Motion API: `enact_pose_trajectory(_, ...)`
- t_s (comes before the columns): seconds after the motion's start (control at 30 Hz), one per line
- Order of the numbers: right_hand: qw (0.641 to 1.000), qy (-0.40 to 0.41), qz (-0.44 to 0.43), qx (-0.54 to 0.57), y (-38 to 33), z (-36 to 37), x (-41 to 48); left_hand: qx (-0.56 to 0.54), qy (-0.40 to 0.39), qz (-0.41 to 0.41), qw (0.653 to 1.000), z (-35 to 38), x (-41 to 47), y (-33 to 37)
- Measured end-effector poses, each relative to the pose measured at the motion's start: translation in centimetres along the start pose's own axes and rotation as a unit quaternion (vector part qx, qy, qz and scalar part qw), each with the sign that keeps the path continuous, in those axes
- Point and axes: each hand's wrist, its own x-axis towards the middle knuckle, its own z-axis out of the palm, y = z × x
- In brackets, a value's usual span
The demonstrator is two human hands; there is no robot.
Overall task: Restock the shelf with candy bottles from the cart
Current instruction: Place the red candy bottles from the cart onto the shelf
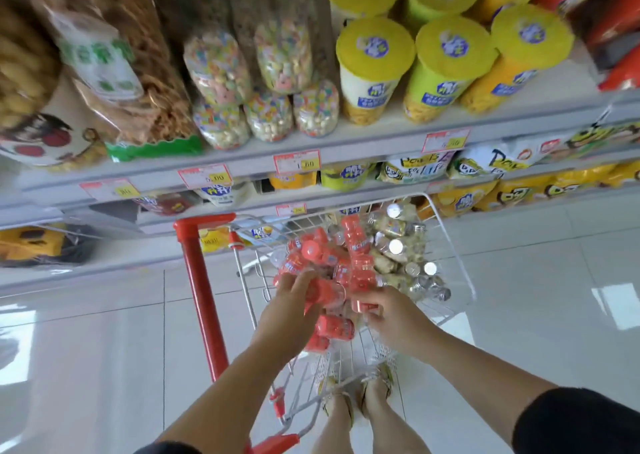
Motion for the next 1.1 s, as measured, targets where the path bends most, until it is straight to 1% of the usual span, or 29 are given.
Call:
enact_pose_trajectory(0.07, 0.999, 0.030, -0.029, 0.025, -3.1, -2.3, -2.7, -0.075, 0.023, 0.042, 0.996, -3.7, -1.6, 2.4)
enact_pose_trajectory(0.2, 0.990, 0.105, -0.094, 0.030, -9.2, -7.3, -7.5, -0.174, 0.060, 0.077, 0.980, -10.9, -4.3, 8.4)
enact_pose_trajectory(0.33, 0.967, 0.164, -0.172, 0.096, -15.0, -11.5, -12.2, -0.212, 0.105, 0.159, 0.959, -16.4, -7.3, 14.1)
enact_pose_trajectory(0.4, 0.954, 0.188, -0.209, 0.108, -16.8, -13.2, -14.3, -0.225, 0.132, 0.209, 0.942, -18.2, -8.9, 16.7)
enact_pose_trajectory(0.5, 0.932, 0.234, -0.263, 0.085, -18.7, -15.7, -16.7, -0.226, 0.193, 0.270, 0.916, -20.2, -10.2, 20.2)
enact_pose_trajectory(0.57, 0.915, 0.271, -0.293, 0.055, -19.6, -17.7, -17.9, -0.231, 0.218, 0.284, 0.904, -21.4, -10.3, 23.0)
enact_pose_trajectory(0.63, 0.897, 0.305, -0.317, 0.028, -20.5, -20.1, -18.5, -0.246, 0.223, 0.287, 0.899, -22.3, -9.8, 25.8)
enact_pose_trajectory(0.73, 0.878, 0.350, -0.325, 0.001, -21.4, -24.2, -17.9, -0.284, 0.230, 0.298, 0.882, -23.1, -7.3, 29.8)
enact_pose_trajectory(0.8, 0.875, 0.375, -0.306, -0.019, -21.9, -26.9, -16.9, -0.271, 0.259, 0.308, 0.874, -23.5, -4.7, 32.2)
enact_pose_trajectory(0.87, 0.875, 0.394, -0.272, -0.076, -22.5, -29.2, -15.4, -0.260, 0.276, 0.303, 0.874, -23.9, -2.2, 34.2)
enact_pose_trajectory(0.93, 0.867, 0.411, -0.250, -0.134, -23.2, -31.0, -13.8, -0.252, 0.296, 0.296, 0.873, -24.6, 0.3, 35.7)
enact_pose_trajectory(1.03, 0.858, 0.421, -0.239, -0.173, -24.2, -32.3, -11.5, -0.228, 0.317, 0.295, 0.872, -26.0, 3.5, 37.4)
enact_pose_trajectory(1.1, 0.854, 0.430, -0.211, -0.206, -24.6, -32.5, -10.1, -0.201, 0.310, 0.293, 0.882, -26.7, 5.4, 38.1)
